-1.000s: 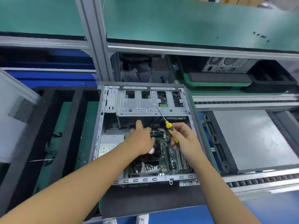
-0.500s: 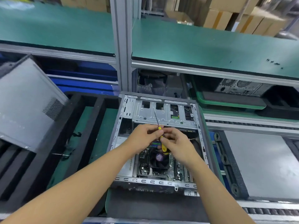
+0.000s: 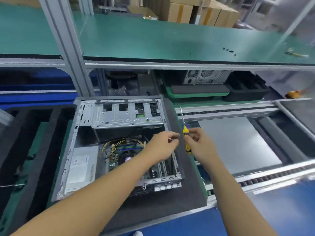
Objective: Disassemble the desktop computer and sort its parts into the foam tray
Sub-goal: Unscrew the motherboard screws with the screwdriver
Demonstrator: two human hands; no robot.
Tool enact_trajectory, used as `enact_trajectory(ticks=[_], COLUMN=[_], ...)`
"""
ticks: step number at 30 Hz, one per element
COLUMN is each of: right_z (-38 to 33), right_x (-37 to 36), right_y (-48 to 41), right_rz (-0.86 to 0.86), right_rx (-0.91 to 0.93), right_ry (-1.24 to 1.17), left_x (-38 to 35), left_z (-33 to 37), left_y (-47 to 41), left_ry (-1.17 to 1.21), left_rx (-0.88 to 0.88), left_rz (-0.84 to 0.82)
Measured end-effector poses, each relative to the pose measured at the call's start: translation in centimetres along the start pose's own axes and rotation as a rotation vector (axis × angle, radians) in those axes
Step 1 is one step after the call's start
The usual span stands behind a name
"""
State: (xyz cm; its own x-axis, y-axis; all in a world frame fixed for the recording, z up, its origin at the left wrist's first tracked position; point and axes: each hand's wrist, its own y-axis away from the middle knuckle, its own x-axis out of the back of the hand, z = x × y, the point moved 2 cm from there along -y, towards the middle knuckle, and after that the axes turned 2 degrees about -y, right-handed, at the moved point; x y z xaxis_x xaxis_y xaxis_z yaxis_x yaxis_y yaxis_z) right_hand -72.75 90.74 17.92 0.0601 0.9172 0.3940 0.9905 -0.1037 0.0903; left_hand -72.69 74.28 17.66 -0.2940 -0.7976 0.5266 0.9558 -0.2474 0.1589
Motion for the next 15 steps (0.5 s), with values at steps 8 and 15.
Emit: enact_trajectory(ticks=[8,15], right_z=[10.0,13.3], right_x=[-2.4,-5.0], right_y=[0.2,0.9], right_rz=[-0.264,-0.216], right_rx=[-0.291,-0.377], right_ry=[0.509,0.548], left_x=[-5.0,-3.1], left_z=[0.4,-1.8], left_y=[-1.0,-0.7], left_ry=[-0.535,-0.453], left_rx=[-0.25,-0.214], left_rz=[0.069,0.186])
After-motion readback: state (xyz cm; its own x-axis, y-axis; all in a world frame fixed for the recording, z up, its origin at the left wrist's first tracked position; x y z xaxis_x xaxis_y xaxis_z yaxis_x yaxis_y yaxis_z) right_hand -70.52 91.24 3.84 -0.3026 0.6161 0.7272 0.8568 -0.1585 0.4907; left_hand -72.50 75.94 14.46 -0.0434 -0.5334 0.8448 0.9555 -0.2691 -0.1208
